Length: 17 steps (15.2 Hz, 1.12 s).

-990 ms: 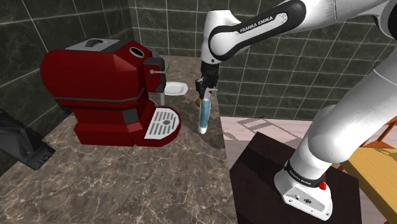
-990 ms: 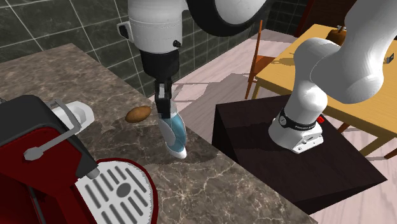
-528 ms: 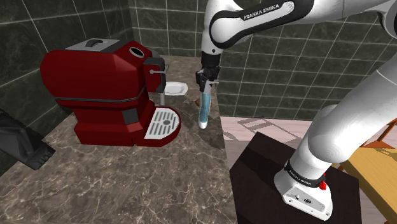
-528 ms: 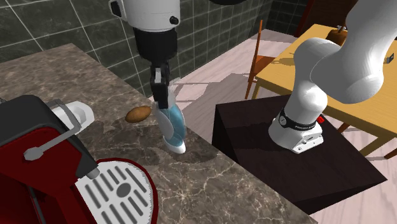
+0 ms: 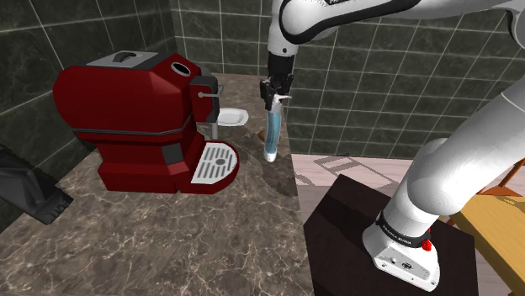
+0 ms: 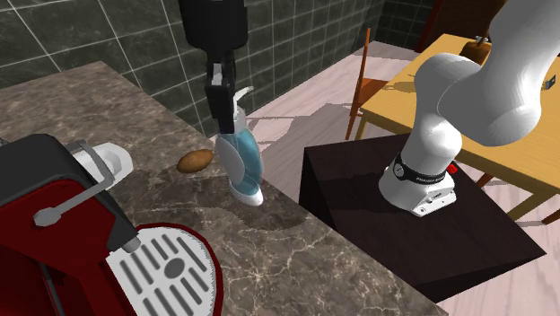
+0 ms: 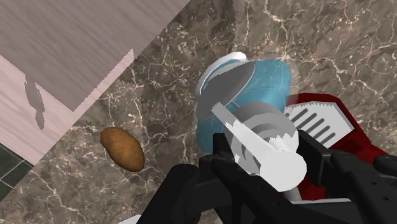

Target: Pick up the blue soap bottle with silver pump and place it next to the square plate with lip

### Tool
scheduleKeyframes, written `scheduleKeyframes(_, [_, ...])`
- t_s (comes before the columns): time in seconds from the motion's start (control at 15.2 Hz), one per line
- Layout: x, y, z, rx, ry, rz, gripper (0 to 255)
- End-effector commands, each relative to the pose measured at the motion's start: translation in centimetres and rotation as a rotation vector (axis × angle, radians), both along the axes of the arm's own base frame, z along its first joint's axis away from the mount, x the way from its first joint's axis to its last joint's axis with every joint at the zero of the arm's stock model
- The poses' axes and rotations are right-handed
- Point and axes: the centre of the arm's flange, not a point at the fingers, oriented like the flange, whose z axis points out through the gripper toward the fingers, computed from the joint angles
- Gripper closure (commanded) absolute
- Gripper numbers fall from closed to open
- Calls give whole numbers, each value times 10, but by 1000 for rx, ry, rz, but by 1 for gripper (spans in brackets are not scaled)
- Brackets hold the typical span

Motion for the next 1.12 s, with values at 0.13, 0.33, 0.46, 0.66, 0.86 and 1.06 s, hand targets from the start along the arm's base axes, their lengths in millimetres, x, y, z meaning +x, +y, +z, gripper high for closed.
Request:
scheduleKeyframes(0.13, [1, -1, 21, 0, 0, 0, 255])
scheduleKeyframes(0.33, [1, -1, 36, 0, 0, 0, 255])
scheduleKeyframes(0.46, [1, -1, 47, 0, 0, 0, 255])
scheduleKeyframes(0.66, [1, -1, 63, 0, 0, 0, 255])
scheduleKeyframes(0.86, [1, -1, 79, 0, 0, 0, 255])
scheduleKeyframes(1.06, [1, -1, 95, 0, 0, 0, 255])
